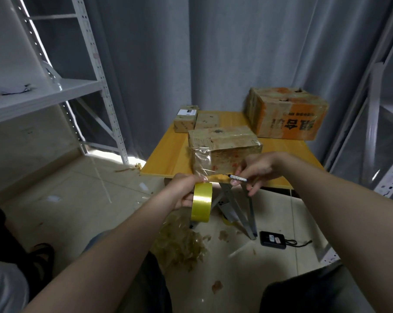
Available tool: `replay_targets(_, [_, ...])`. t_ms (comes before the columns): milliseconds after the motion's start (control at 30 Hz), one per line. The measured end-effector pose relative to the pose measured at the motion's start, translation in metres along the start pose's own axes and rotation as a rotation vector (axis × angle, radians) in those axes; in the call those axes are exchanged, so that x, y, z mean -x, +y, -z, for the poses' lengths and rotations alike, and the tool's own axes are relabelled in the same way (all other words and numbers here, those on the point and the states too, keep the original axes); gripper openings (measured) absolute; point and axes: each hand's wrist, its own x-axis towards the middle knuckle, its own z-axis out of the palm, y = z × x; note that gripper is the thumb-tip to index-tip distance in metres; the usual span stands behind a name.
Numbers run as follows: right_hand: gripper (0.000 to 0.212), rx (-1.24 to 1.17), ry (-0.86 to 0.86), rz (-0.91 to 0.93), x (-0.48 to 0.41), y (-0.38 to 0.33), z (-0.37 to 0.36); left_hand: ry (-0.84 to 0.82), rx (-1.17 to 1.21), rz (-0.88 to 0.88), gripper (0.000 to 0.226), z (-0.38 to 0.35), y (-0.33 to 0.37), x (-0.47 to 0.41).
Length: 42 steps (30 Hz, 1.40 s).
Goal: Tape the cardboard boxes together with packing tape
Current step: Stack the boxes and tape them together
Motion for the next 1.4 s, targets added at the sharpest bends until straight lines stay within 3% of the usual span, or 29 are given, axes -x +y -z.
replay_targets(100, [0.071,0.031,0.006,0.013,-0.009,-0.007,0.003,-0.004,-0.006,0.005,0.022,-0.001,0.001,0.000])
replay_targets(267, [0.049,0.055,0.004,0.022,-0.020,-0.014,0.006,0.003,-0.017,0.020,0.024,0.000,0.001,0.000])
replay_targets(567, [0.031,0.118,0.106,0.042,-0.023,-0.013,0.011,0.013,-0.013,0.049,0.025,-0.002,-0.001,-0.002])
replay_targets(967, [0.037,0.124,0.157,0.056,-0.027,-0.008,0.009,0.018,-0.018,0.047,0.020,-0.002,-0.001,-0.004])
replay_targets(1167, [0.009,0.154,0.195,0.040,-0.037,0.005,0.000,-0.016,-0.093,0.072,0.022,-0.007,-0.010,-0.004])
replay_targets(1267, [0.012,0.110,0.177,0.046,-0.039,0.011,-0.006,-0.032,-0.161,0.124,0.018,-0.007,-0.014,-0.004])
replay_targets(1400, [0.027,0.038,0.304,0.204,-0.032,0.016,-0.008,-0.049,-0.262,0.163,0.017,-0.005,-0.016,0.004])
